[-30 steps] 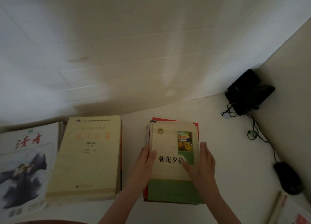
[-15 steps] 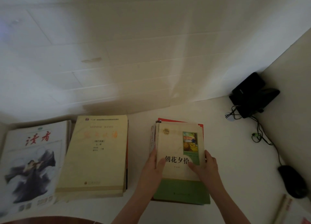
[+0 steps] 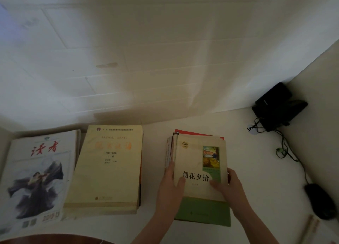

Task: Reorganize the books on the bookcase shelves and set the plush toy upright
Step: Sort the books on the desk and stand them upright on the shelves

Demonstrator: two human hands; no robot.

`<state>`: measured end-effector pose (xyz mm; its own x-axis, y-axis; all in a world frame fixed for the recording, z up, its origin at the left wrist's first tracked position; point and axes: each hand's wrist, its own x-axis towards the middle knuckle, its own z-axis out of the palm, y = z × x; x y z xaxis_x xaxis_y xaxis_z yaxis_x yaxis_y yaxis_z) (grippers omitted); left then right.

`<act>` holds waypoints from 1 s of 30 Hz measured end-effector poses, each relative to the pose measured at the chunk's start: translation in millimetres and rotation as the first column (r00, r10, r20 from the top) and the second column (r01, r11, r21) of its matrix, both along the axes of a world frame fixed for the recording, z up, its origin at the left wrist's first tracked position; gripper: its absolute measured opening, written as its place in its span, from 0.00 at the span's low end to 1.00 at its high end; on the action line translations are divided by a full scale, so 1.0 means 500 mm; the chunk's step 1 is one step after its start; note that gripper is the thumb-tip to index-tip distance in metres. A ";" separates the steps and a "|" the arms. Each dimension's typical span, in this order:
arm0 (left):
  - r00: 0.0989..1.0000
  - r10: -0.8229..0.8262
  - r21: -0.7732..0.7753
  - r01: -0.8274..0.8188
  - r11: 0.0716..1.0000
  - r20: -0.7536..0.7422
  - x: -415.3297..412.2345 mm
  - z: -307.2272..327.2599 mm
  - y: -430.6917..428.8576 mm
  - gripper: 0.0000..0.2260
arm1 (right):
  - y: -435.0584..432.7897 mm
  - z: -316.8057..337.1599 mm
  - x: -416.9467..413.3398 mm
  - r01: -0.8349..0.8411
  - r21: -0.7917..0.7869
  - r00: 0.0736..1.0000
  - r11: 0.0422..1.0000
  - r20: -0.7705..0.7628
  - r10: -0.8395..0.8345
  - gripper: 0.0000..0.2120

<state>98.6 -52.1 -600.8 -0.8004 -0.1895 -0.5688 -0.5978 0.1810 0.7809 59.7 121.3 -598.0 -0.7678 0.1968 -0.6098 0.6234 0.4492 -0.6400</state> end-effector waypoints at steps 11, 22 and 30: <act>0.995 0.059 0.119 -0.068 0.991 0.078 -0.032 -0.023 -0.016 0.29 | 0.023 -0.037 0.015 0.053 -0.071 0.998 0.996 -0.023 -0.055 0.25; 0.994 0.013 0.060 -0.007 0.998 -0.110 -0.022 -0.019 0.022 0.26 | 0.033 -0.048 0.027 0.019 -0.022 0.990 1.000 -0.140 -0.022 0.27; 0.983 -0.078 -0.156 0.052 0.986 -0.164 -0.020 -0.033 0.040 0.35 | 0.014 -0.051 0.035 0.022 0.001 0.981 1.000 -0.194 -0.022 0.28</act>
<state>88.7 -32.2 -617.1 -0.8960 -0.2072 -0.3928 -0.4424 0.3381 0.8306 77.0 128.5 -623.7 -0.8667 0.2165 -0.4495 0.4976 0.4389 -0.7482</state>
